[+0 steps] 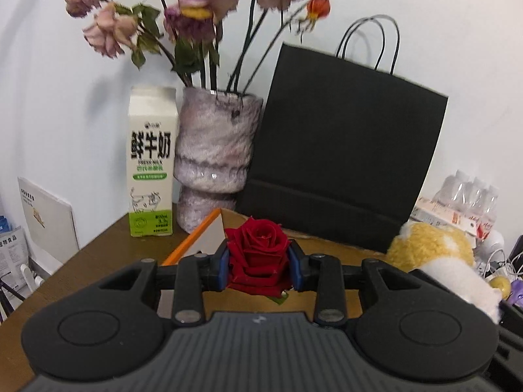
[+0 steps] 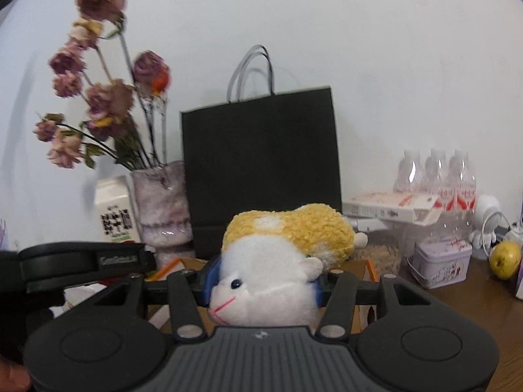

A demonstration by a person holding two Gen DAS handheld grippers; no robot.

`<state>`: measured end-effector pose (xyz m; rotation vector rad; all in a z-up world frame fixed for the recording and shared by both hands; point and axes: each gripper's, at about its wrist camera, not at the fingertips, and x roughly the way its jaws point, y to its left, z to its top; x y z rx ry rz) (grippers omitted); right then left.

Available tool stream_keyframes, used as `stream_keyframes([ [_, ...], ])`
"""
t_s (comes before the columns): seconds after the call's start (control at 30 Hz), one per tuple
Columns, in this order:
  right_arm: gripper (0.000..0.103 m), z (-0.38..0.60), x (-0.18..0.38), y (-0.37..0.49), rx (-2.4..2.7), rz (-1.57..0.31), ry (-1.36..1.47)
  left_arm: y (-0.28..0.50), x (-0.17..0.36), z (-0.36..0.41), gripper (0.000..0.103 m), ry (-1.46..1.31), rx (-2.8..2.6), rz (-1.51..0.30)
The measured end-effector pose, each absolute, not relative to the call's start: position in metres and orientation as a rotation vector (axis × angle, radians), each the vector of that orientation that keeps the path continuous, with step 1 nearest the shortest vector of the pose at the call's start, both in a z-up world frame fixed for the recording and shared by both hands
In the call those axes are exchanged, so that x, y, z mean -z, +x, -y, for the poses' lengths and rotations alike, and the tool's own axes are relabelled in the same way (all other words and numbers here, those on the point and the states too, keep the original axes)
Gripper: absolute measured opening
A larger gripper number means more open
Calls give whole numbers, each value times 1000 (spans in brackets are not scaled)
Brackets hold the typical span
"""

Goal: Organize objects
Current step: 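Lower the rose into the red cardboard box with the left tool while the right tool releases the sheep there, then withdraw both open tools from the box back over the table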

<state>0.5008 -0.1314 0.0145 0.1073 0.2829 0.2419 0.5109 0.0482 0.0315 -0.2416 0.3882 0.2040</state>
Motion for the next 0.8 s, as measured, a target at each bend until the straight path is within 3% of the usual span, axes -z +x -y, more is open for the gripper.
stream_keyframes([
  [0.17,51,139,-1,517,-223,-330,125,523,-21,-49,35,-230,-209,-413],
  [0.27,56,137,7,523,-241,-370,112,525,-18,-52,41,-240,-199,-411],
  [0.3,59,135,9,525,-243,-382,102,525,-17,-53,51,-247,-199,-412],
  [0.33,63,133,11,526,-239,-390,90,526,-16,-53,69,-251,-199,-414],
  [0.37,80,132,12,525,-237,-393,84,526,-16,-54,82,-253,-197,-414],
  [0.4,89,131,13,526,-240,-394,81,525,-16,-54,103,-255,-189,-409],
  [0.43,102,131,14,525,-245,-395,78,524,-17,-53,103,-256,-190,-399],
  [0.8,103,135,-4,511,-251,-379,95,499,-41,-41,103,-232,-192,-329],
])
